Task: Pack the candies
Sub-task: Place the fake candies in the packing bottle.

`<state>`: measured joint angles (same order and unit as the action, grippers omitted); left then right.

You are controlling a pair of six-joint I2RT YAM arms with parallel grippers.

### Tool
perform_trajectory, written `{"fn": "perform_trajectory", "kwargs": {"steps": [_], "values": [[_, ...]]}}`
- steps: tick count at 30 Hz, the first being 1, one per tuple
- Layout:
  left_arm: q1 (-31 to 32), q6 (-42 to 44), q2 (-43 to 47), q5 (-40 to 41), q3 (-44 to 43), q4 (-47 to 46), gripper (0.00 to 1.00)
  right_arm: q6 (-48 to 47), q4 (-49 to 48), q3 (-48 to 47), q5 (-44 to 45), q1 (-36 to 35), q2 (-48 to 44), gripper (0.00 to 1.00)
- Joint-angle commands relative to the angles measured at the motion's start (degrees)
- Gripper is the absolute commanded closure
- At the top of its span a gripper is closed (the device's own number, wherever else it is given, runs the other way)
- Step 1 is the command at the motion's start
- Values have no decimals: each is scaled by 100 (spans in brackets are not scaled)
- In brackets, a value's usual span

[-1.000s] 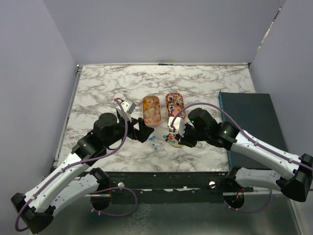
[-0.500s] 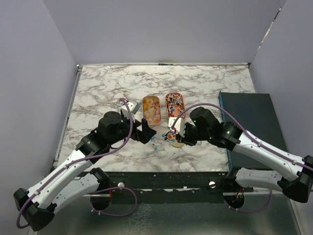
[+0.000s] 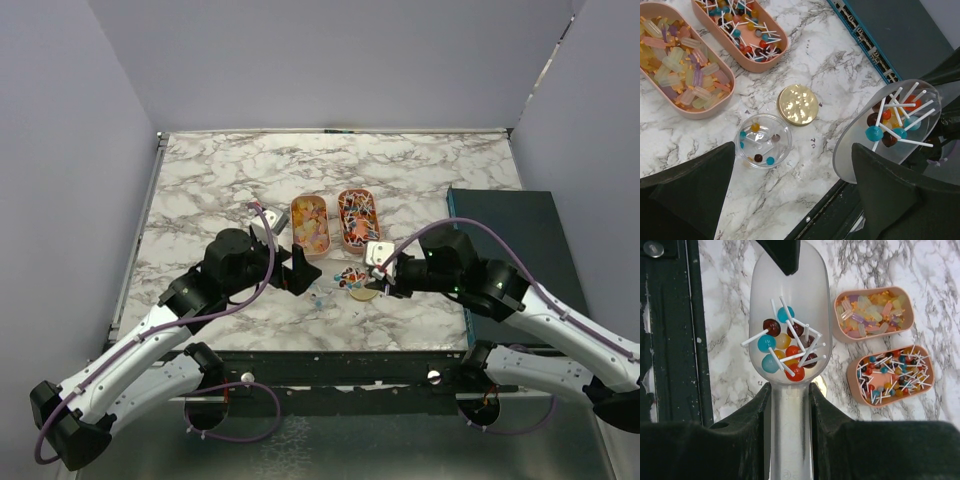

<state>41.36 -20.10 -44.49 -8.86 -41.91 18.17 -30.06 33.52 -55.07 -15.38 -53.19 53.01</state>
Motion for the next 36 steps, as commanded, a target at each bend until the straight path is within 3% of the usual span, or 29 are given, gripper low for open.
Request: {"fn": "perform_trajectory", "kwargs": {"steps": [1,7,19,36], "values": [[3,99,-1,-26,139,17,2,-14,-584,22,-494,-37,-278,99],[3,90,2,-32,158,20,1,79,-731,21,-696,-38,-406,99],[-1,107,93,-11,-16,25,1,110,-449,243,36,-39,-38,99],[3,241,845,1524,146,24,1,32,158,77,758,-42,1125,100]]}}
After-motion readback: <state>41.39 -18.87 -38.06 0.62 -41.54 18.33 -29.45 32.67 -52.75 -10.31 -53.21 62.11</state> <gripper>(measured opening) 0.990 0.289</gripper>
